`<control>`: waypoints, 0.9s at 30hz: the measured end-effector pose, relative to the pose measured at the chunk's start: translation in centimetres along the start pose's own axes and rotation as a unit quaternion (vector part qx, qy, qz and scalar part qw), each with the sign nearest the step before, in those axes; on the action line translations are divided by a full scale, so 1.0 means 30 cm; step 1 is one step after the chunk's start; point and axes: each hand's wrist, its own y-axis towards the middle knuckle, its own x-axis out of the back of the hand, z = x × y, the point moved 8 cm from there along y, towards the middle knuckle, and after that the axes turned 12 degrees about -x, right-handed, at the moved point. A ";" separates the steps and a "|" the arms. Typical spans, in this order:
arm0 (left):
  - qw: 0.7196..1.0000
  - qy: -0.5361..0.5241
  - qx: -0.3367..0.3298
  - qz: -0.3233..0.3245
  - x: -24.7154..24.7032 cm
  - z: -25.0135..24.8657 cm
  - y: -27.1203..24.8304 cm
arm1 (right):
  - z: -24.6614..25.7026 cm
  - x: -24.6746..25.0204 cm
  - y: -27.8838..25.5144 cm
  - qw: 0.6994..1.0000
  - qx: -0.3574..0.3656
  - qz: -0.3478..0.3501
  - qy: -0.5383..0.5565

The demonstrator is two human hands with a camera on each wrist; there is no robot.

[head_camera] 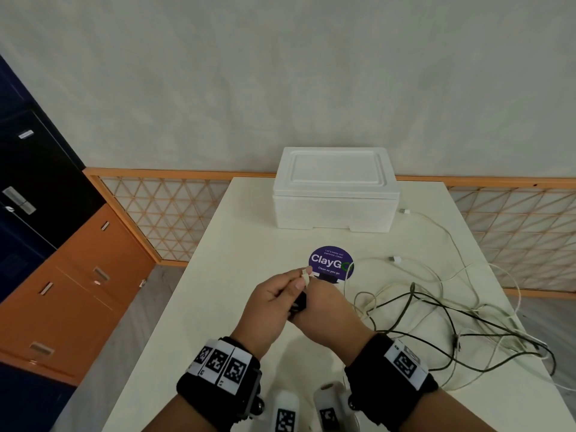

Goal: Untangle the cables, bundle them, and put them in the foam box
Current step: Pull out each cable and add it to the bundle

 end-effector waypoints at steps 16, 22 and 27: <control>0.991 -0.031 0.110 0.065 0.017 0.009 0.007 | 0.071 -0.005 -0.032 0.991 0.027 -0.009 -0.133; 0.995 0.048 0.074 0.055 0.023 0.007 0.024 | 0.038 -0.004 -0.018 0.999 -0.035 -0.002 0.017; 0.997 0.009 0.048 0.061 0.026 0.000 -0.001 | 0.056 0.008 -0.016 1.000 0.015 -0.017 -0.008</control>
